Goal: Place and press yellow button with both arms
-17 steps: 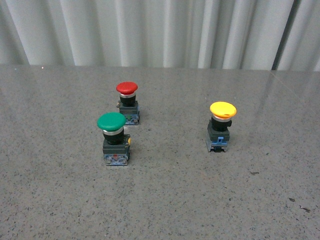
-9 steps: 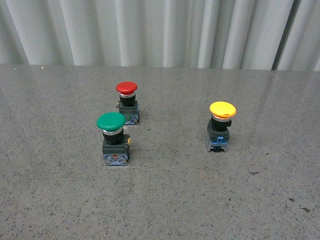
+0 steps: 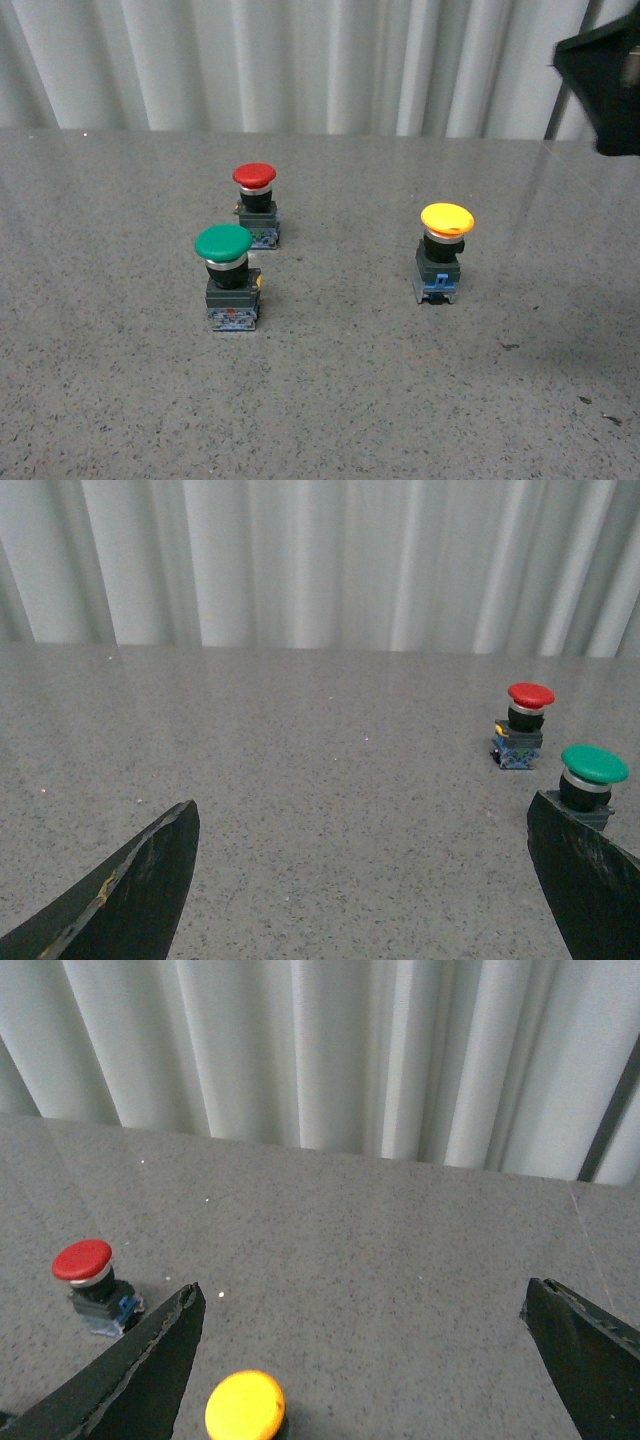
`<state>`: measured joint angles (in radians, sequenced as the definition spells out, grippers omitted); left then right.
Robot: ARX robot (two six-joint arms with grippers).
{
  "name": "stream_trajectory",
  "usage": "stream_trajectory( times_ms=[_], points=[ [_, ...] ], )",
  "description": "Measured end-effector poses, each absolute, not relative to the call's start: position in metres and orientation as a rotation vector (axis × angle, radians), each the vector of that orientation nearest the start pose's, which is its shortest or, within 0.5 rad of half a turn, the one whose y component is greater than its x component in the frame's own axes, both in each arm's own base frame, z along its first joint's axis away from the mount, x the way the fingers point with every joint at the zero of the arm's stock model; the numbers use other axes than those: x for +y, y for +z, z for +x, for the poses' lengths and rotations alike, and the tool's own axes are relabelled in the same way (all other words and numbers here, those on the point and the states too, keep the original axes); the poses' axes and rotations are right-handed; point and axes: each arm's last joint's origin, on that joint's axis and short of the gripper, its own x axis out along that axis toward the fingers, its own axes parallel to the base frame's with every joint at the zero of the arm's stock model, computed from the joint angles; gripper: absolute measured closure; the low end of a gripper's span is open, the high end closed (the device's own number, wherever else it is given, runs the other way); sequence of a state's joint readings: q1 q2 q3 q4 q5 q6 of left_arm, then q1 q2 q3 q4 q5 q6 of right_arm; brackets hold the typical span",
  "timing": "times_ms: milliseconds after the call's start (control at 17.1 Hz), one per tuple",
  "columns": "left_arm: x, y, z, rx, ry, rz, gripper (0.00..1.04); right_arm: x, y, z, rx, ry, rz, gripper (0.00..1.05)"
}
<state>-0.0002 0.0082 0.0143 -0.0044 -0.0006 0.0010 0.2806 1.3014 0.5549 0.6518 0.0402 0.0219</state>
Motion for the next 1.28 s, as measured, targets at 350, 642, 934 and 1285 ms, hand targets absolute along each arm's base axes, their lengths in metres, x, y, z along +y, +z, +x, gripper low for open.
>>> stream_trajectory(
  times_ms=[350, 642, 934, 1285],
  points=[
    [0.000, 0.167, 0.097, -0.002, 0.000, 0.001, 0.07, 0.126, 0.235, 0.289, 0.160, 0.303, -0.021, 0.11],
    [0.000, 0.167, 0.097, -0.002, 0.000, 0.001, 0.07, 0.144, 0.223, 0.287, 0.220, 0.335, -0.047, 0.66],
    [0.000, 0.167, 0.097, -0.002, 0.000, 0.001, 0.07, 0.146, 0.201, 0.292, 0.319, 0.328, -0.082, 1.03],
    [0.000, 0.167, 0.097, -0.002, 0.000, 0.001, 0.07, 0.146, 0.190, 0.298, 0.369, 0.306, -0.101, 1.03]
  ],
)
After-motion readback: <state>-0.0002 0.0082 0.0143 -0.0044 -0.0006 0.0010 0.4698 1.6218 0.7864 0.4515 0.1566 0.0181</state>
